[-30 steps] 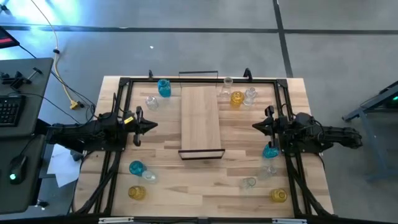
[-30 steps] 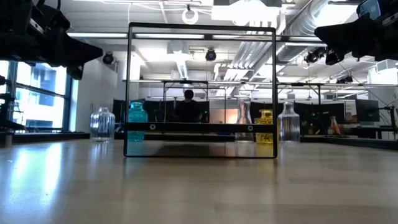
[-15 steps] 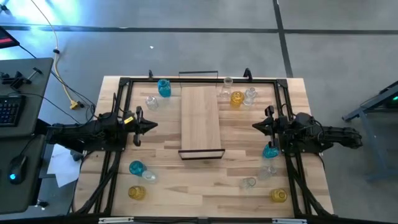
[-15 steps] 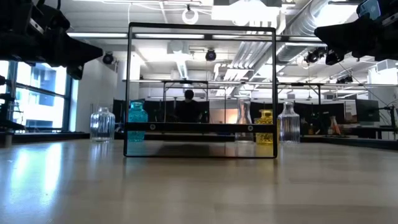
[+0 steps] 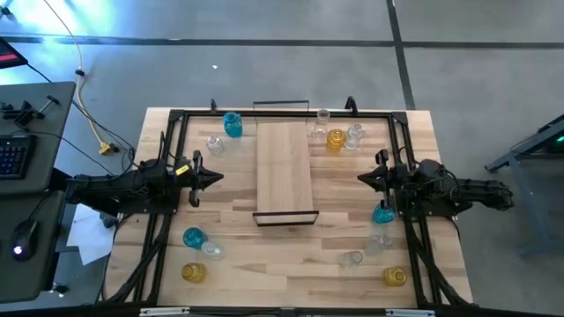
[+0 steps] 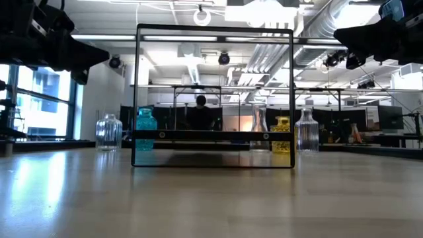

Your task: Sort vases onto shelf

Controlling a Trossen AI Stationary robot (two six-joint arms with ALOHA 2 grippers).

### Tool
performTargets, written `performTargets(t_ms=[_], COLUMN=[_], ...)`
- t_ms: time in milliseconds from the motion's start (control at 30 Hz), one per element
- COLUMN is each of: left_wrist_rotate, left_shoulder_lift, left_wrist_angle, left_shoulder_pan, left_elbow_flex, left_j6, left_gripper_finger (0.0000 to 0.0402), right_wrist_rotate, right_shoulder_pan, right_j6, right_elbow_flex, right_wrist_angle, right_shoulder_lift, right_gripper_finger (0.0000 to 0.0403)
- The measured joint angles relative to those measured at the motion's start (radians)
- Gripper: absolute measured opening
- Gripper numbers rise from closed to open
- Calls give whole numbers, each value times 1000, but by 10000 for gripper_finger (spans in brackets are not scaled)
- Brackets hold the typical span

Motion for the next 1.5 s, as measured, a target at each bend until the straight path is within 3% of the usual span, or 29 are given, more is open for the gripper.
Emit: performTargets(t_ms=[1500], left_wrist_rotate=[0], left_shoulder_lift=[0], left_wrist_angle=[0], left_shoulder_pan=[0], left_elbow_flex=[0], left_j6=[0], left_gripper_finger=[1], right_wrist_rotate=[11], right_shoulder_pan=[0], right_j6=[26], right_elbow_flex=[0], right_wrist_angle=[50], right_shoulder_lift=[0], right_gripper_finger=[0])
